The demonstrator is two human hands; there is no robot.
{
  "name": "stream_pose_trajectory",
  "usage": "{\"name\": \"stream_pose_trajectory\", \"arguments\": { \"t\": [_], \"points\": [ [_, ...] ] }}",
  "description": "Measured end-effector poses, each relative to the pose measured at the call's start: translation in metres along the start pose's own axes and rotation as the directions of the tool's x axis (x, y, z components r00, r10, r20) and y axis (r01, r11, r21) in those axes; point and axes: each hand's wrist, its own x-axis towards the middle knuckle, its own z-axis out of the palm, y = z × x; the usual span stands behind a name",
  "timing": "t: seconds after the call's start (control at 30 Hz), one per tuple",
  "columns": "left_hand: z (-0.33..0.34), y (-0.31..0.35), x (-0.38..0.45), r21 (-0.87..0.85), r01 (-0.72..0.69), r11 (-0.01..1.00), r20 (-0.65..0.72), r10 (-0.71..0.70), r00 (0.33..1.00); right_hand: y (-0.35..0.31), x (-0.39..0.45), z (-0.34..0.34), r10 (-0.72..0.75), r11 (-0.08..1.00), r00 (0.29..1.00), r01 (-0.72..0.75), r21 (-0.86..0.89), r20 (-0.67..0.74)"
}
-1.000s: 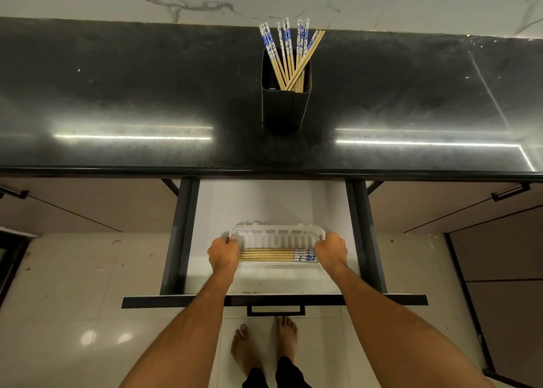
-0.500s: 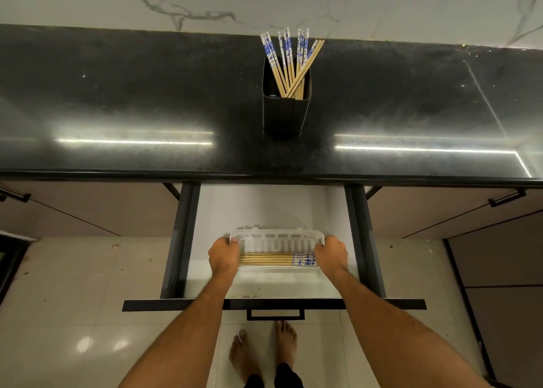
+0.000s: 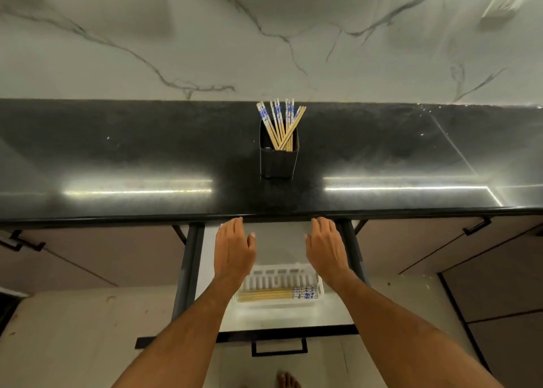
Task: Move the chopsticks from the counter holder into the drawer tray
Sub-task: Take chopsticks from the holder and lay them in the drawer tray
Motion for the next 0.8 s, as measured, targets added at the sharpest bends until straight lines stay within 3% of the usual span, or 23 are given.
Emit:
{"name": "stream_pose_trajectory", "arguments": {
  "t": [0.4,0.6,0.8],
  "points": [
    [-0.077,0.073,0.104,0.109,-0.217,0.970,-0.134,0.230,0.964,-0.031,0.094,-0.100,-0.056,0.998,0.979,0.048,-0.042,-0.194],
    [-0.078,0.107,0.165,0.035,-0.221,0.975,-0.234,0.222,0.946,-0.038,0.160,-0.123,-0.099,0.994,0.970,0.107,0.024,-0.223],
    [-0.056,0.120,0.228,-0.033,-0.172,0.985,-0.211,0.161,0.964,-0.040,0.239,-0.108,-0.121,0.984,0.974,0.143,0.103,-0.191]
  ]
}}
